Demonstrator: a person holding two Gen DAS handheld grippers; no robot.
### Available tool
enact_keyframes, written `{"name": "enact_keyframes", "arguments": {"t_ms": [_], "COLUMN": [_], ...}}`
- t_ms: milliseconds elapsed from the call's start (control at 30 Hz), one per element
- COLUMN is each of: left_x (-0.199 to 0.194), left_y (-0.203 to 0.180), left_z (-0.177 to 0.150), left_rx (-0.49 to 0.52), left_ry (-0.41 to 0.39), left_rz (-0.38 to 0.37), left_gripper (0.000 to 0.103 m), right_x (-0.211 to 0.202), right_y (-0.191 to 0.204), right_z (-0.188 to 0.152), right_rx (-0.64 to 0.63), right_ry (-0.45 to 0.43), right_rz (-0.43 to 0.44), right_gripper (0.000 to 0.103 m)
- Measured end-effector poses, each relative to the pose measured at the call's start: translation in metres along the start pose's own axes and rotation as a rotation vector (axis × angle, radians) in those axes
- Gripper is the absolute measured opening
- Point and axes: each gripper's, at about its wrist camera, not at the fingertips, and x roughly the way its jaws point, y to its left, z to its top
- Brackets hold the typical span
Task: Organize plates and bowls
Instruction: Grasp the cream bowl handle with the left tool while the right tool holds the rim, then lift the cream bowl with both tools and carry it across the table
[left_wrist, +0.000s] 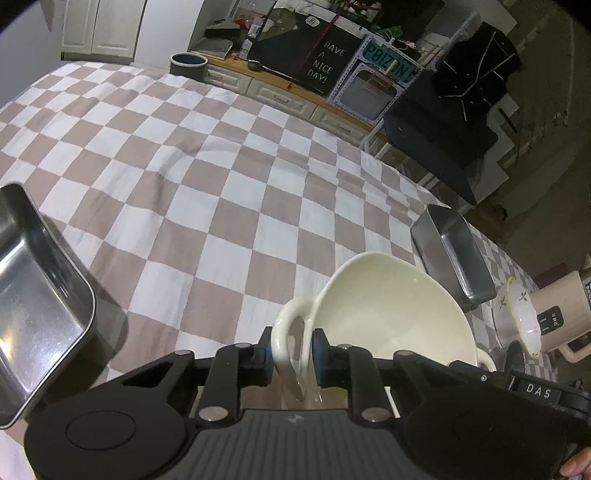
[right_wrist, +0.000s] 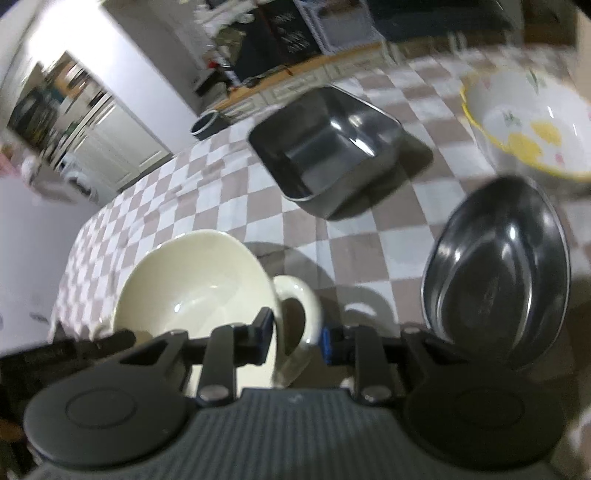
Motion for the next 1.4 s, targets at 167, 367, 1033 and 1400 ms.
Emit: {"name": "enact_keyframes", "arguments": {"t_ms": [167, 367, 1033, 1400], "left_x": [0.001, 0.002, -0.037, -0.109], "left_y": [-0.007, -0.009, -0.029, -0.054], "left_z": [0.001, 0.000, 0.003, -0.012], "left_rx": [0.038, 0.056, 0.112, 0.180], "left_ry": [-0.005, -0.040, -0.192, -0.281], "left_rz": [0.048, 0.056, 0.013, -0.021], "left_gripper": [0.025, 0.025, 0.023, 0.021], "right_x": [0.000, 0.000, -0.043, -0.114], "right_y": [0.009, 0.013, 0.032, 0.044], "right_z": [-0.003, -0.003, -0.009, -0.028], "right_rx": [-0.093, -0.087, -0.248, -0.297], "right_ry": [-0.014, -0.023, -0.239, -0.345], "right_rz": [-0.032, -0.051, -0.055, 0.014], "right_gripper": [0.031, 0.031, 0.030, 0.030]}}
